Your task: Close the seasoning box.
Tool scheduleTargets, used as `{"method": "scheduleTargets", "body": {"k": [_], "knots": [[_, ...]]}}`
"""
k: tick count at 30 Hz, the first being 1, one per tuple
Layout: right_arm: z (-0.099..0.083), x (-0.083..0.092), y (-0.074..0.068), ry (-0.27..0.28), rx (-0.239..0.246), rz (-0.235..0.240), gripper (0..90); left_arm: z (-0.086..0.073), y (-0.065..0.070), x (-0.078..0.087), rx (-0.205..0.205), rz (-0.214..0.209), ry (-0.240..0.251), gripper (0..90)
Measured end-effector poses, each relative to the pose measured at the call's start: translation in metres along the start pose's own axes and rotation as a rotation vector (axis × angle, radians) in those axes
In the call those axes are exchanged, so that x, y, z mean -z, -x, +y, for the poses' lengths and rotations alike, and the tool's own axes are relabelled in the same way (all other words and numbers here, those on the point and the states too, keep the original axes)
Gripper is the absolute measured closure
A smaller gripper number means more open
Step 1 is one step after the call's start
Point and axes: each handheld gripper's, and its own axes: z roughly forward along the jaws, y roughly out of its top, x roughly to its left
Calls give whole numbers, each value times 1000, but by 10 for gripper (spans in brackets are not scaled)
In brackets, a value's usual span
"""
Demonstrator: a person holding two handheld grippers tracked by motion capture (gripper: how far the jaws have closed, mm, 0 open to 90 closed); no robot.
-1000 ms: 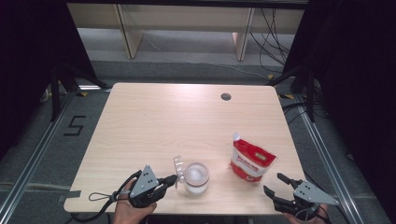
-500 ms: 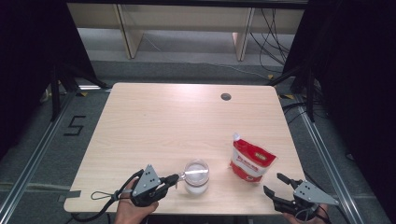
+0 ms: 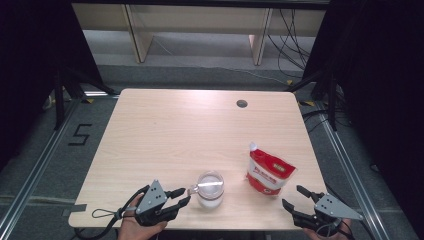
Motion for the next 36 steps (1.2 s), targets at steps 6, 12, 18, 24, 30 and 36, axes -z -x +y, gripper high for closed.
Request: {"method": "scheduleTargets", "body": {"k": [6,12,18,24,30,36], "knots": [[0,0,0,1,-2,2,321,-3,-4,5,24,9,-15,560],[0,-1,1,12,16,1,319,-5,-8,10,38,21,-19,496],[0,0,-1,2,-3,8,318,-6,-10,13,22,20,-27,448],[-1,-1,0,2,11,2,286,-12,-7,12,43,22,-60,404],[-2,-2,1,1,19,0,264,-18,-10,12,73,26,-58,359],[-2,-1,0,3,-5,-4,260,-20,-12,18,82,35,-48,340]]}}
